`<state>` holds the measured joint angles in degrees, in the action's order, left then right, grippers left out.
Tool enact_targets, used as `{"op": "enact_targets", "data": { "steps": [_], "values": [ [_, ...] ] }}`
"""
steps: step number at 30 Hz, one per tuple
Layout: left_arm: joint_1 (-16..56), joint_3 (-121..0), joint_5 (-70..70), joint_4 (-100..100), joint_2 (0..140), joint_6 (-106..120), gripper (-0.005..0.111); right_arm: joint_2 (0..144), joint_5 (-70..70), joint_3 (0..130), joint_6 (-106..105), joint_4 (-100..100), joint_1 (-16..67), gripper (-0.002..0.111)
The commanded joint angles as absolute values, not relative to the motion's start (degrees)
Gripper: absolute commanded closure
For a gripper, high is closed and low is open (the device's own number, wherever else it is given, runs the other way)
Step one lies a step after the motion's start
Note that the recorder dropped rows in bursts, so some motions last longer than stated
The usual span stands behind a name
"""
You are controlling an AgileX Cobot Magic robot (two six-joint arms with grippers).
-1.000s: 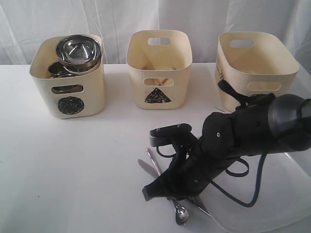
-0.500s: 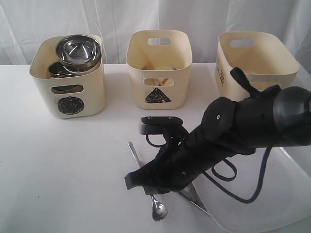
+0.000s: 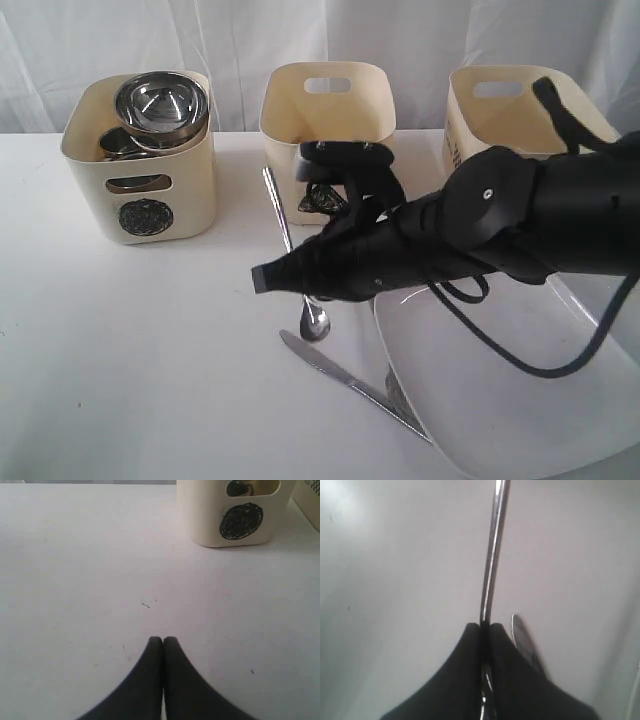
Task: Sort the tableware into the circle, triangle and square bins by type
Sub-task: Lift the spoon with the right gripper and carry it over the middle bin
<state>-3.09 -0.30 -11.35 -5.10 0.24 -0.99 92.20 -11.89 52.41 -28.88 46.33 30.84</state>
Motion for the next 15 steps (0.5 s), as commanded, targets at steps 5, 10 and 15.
{"op": "enact_targets", "data": {
  "steps": [5,10,15],
  "values": [
    [-3.3,0.0,-11.1,-5.4,0.0,-1.2,0.107,87.6,2.4,52.7,-30.2,46.3,27.6,0.108],
    [-3.3,0.0,-11.1,-5.4,0.0,-1.2,0.107,87.6,8.6,54.6,-32.1,46.3,23.5,0.108],
    [-3.3,0.0,-11.1,-5.4,0.0,-1.2,0.107,88.2,10.7,59.3,-33.9,44.6,20.3,0.108]
  ]
}}
